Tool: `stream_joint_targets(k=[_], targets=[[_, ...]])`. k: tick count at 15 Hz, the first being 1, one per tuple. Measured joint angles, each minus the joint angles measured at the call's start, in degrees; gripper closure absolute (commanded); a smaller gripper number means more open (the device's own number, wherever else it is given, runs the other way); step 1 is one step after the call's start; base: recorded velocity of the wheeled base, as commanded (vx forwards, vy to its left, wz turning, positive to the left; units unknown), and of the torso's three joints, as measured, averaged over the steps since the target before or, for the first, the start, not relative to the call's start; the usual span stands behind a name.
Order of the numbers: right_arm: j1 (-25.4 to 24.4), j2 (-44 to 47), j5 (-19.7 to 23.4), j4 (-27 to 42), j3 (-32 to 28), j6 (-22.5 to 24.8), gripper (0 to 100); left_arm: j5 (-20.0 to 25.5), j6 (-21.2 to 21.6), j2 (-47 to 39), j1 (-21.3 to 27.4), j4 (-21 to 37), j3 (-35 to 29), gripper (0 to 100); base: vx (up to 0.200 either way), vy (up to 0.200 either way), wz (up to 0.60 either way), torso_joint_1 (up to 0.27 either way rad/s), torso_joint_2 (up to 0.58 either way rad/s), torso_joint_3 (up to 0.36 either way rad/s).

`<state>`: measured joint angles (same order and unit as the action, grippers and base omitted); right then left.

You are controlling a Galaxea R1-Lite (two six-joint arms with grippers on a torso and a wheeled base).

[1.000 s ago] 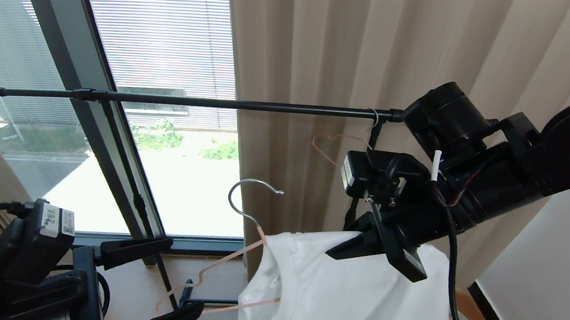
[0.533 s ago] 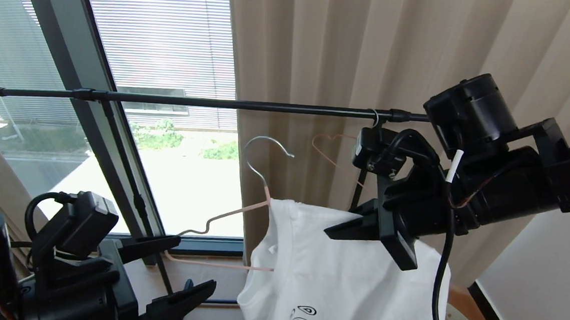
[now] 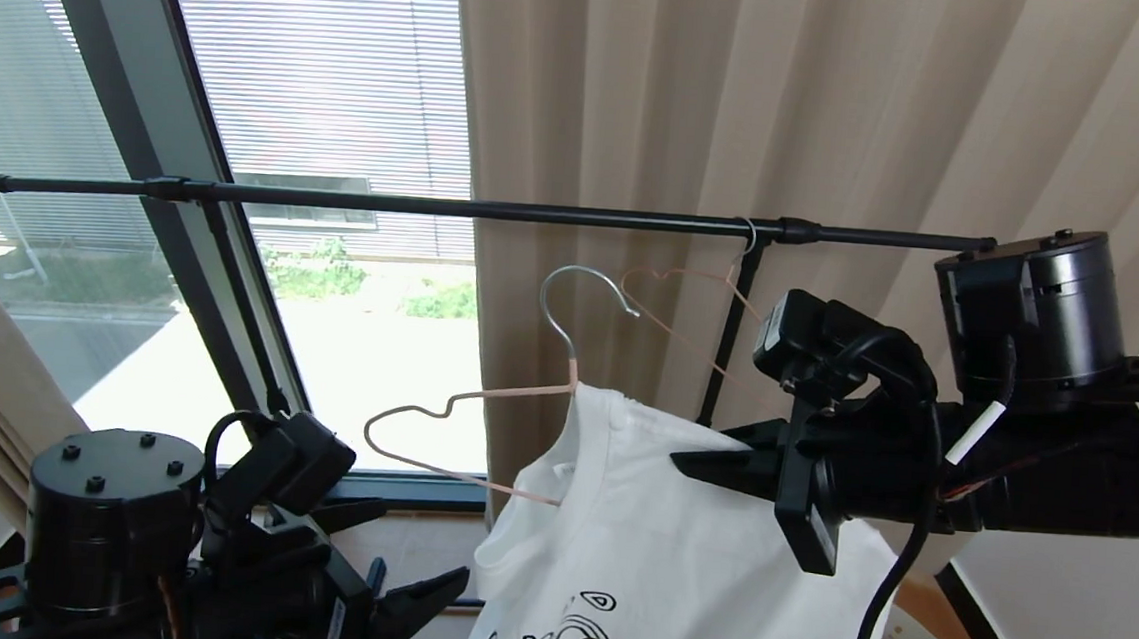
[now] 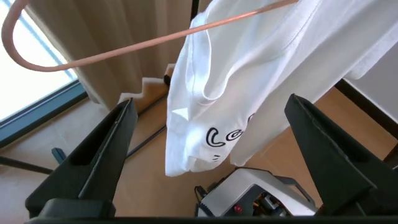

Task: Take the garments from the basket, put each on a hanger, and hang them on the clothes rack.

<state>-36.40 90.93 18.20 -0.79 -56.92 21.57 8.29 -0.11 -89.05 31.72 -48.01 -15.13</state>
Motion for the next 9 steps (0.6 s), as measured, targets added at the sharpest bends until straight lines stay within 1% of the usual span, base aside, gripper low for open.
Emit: stream_joint_targets(k=[5,7,9], targets=[[-0.17,-1.43,0.02,-0.13,0.59,-1.8,100,-3.97,-3.22,-6.7,1.44,-1.06,-1.99,0,0.0,0.0,0.0,0.0,0.0,0.0],[-1.63,-2.01,0.0,-0.22,0.78,-4.62,100,-4.06,-3.39,-8.8,1.57,-4.46,-1.88,0,0.0,0.0,0.0,0.0,0.0,0.0],[-2.88,-2.36,0.0,-0.71,0.89,-5.69,100,-4.08,-4.51,-10.23,1.95,-7.36,-1.29,0,0.0,0.0,0.0,0.0,0.0,0.0]])
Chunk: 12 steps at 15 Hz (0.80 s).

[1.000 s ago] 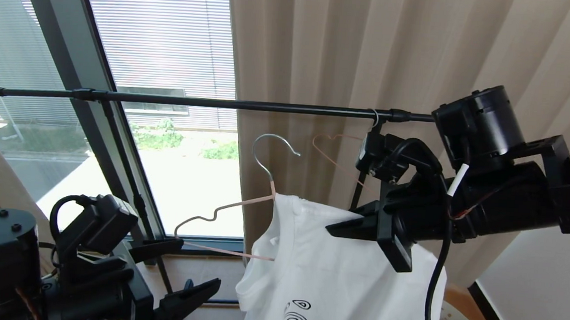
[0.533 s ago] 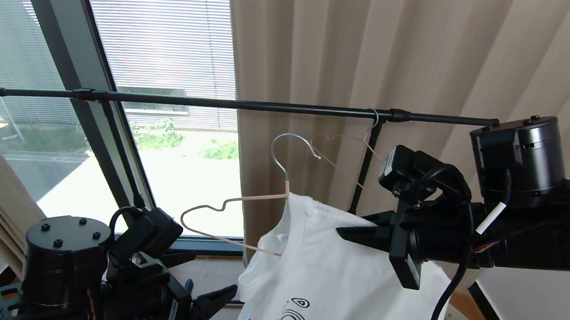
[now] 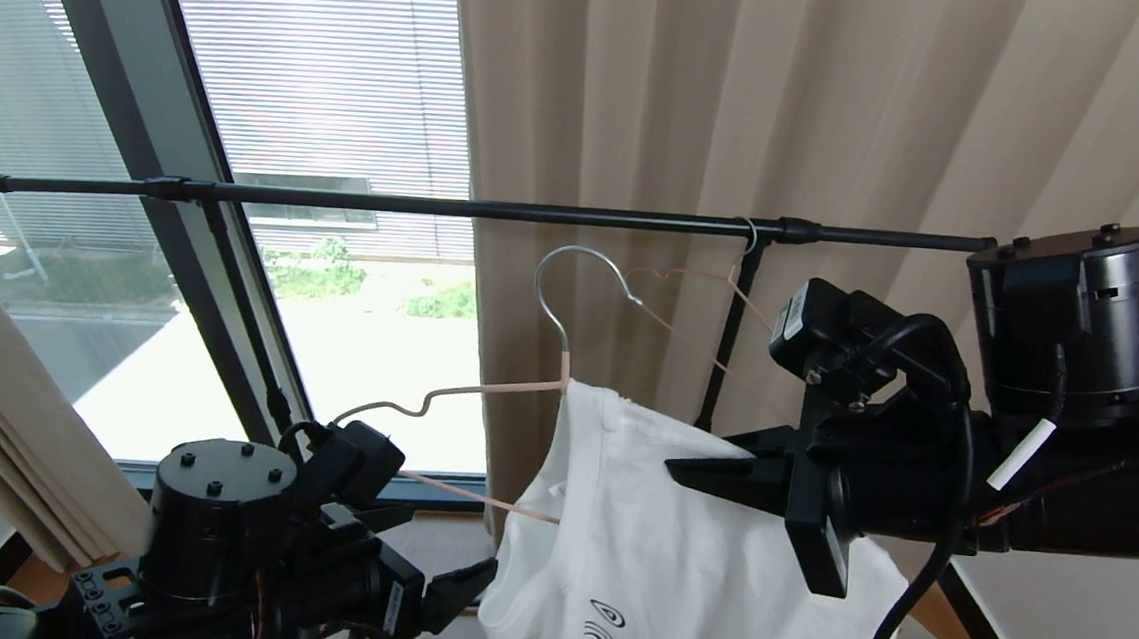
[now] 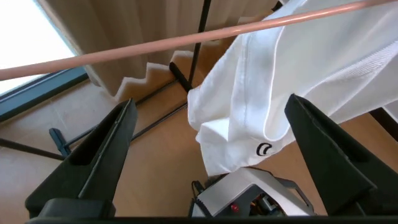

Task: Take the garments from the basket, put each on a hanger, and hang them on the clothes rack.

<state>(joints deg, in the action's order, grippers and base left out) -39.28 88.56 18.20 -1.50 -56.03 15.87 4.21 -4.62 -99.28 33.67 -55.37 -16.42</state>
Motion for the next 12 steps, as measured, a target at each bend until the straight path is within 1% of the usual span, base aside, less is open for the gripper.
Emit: stream_joint_targets(k=[1,4,6,8,9,12], targets=[[-0.46,-0.11,0.0,-0.05,0.05,-0.17,100,0.0,-0.77,-0.41,0.45,-0.79,0.3,0,0.0,0.0,0.0,0.0,0.0,0.0],[-1.34,-0.37,-0.02,-0.09,0.16,-0.22,100,-0.3,-1.15,-1.62,1.61,-1.21,0.57,0,0.0,0.0,0.0,0.0,0.0,0.0],[-2.04,-0.59,-0.02,-0.06,0.38,-0.26,100,-1.69,-1.1,-2.62,1.96,-1.26,0.6,0,0.0,0.0,0.0,0.0,0.0,0.0],[-2.3,-0.96,-0.09,-0.11,0.46,-1.6,100,-4.34,-0.9,-3.86,2.6,-1.48,0.61,0,0.0,0.0,0.0,0.0,0.0,0.0],[-2.32,-1.17,-0.17,-0.16,0.41,-2.6,100,-4.89,-0.77,-4.39,2.99,-1.52,0.8,0,0.0,0.0,0.0,0.0,0.0,0.0],[-1.78,-1.83,-0.22,-0.24,0.09,-2.96,100,-5.13,-0.62,-5.24,3.51,-1.5,1.23,0,0.0,0.0,0.0,0.0,0.0,0.0]])
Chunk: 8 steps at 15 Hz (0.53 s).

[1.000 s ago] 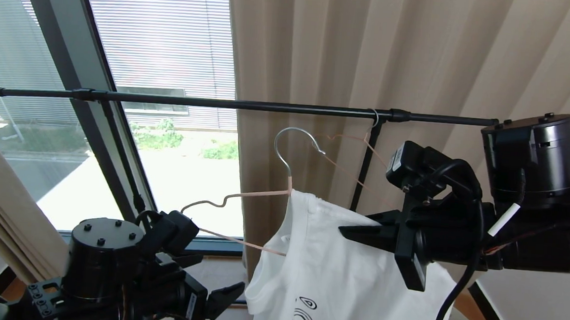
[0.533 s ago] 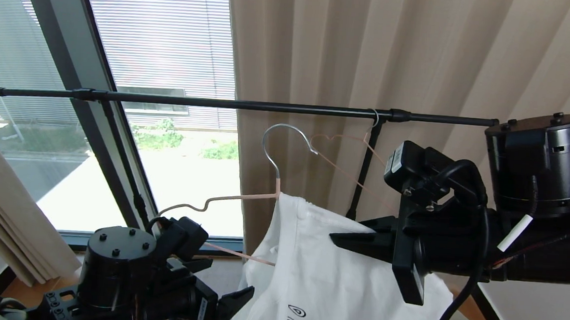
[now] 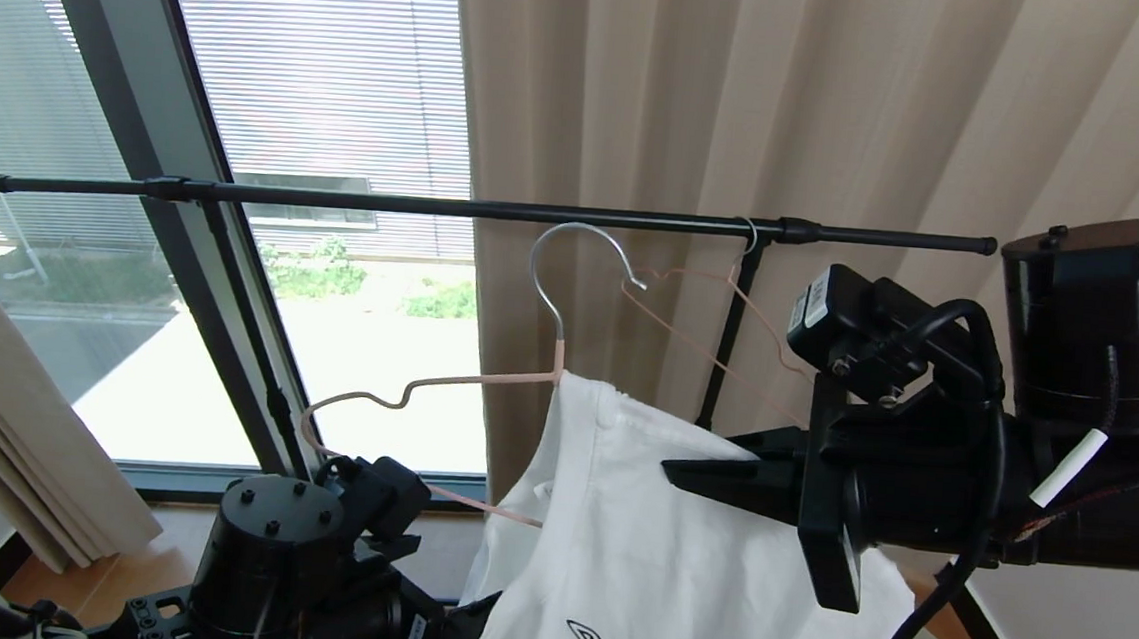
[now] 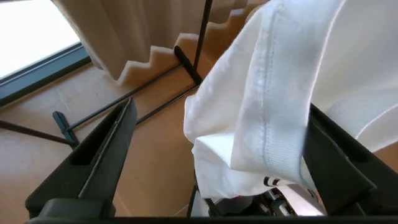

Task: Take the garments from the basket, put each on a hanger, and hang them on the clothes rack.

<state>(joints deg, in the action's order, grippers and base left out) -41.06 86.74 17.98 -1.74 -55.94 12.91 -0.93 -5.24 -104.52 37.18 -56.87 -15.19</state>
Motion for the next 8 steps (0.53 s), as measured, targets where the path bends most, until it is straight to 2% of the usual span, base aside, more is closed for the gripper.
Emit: stream_joint_targets(k=[1,2,8], targets=[[0.38,-0.16,-0.02,0.0,0.0,0.02,100,-0.11,0.0,-0.2,0.05,0.0,0.01,0,0.0,0.0,0.0,0.0,0.0,0.0],[0.99,-0.22,-0.04,0.0,0.0,0.04,100,-0.73,0.0,-0.3,0.02,0.0,0.01,100,0.0,0.0,0.0,0.0,0.0,0.0],[2.76,0.17,-0.09,-1.82,0.4,0.09,100,-1.96,-0.17,0.33,-2.35,-0.09,-1.38,100,0.0,0.0,0.0,0.0,0.0,0.0]])
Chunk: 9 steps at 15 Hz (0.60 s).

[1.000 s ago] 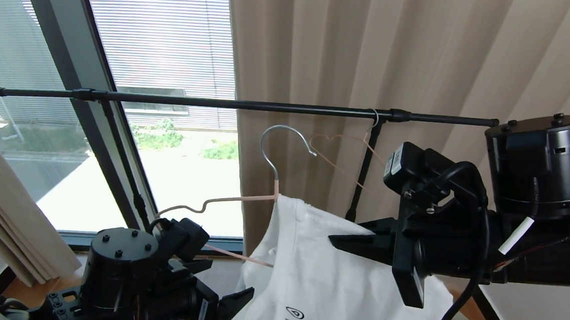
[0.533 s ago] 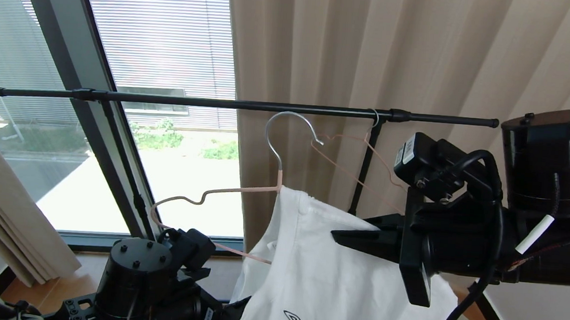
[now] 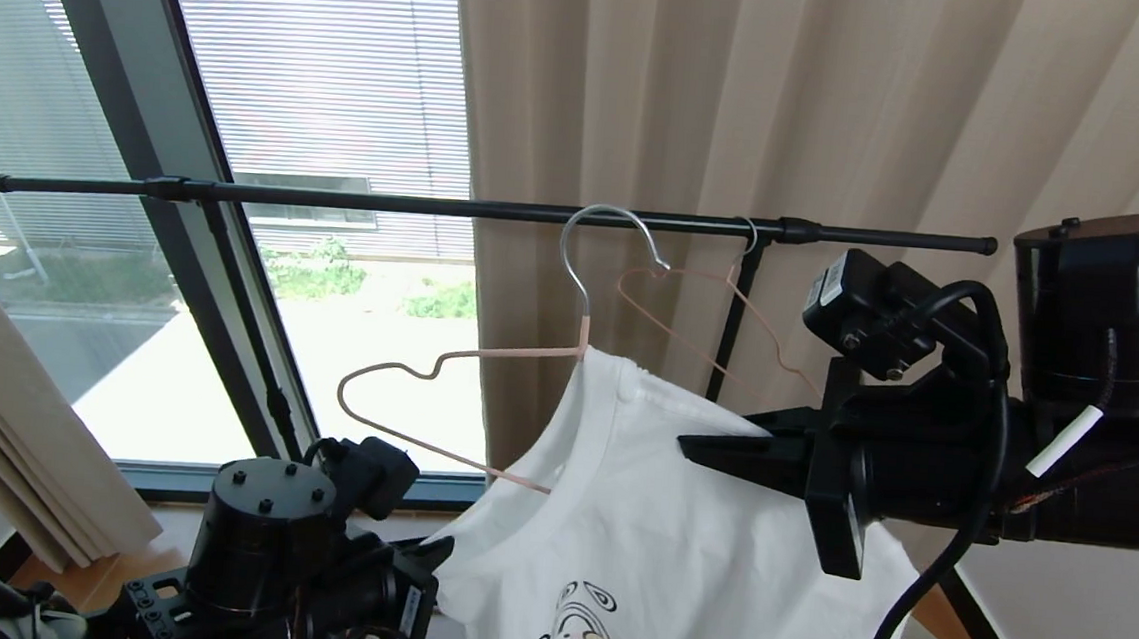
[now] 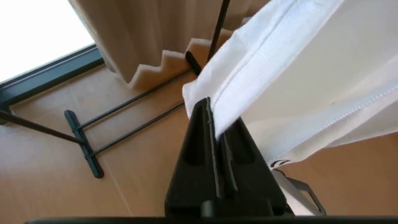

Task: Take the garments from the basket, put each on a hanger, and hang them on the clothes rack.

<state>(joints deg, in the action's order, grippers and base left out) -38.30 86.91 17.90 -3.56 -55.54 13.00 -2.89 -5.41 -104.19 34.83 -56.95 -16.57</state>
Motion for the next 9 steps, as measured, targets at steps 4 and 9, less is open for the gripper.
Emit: stream_joint_targets(k=[4,9], targets=[[0.6,1.12,-0.02,0.06,0.13,0.11,100,-0.15,-0.16,1.27,-4.73,0.05,-1.95,100,0.0,0.0,0.0,0.0,0.0,0.0],[1.1,1.95,-0.06,0.06,1.99,4.16,100,-0.09,-0.52,1.77,-10.28,0.13,-4.24,100,0.0,0.0,0.0,0.0,0.0,0.0]])
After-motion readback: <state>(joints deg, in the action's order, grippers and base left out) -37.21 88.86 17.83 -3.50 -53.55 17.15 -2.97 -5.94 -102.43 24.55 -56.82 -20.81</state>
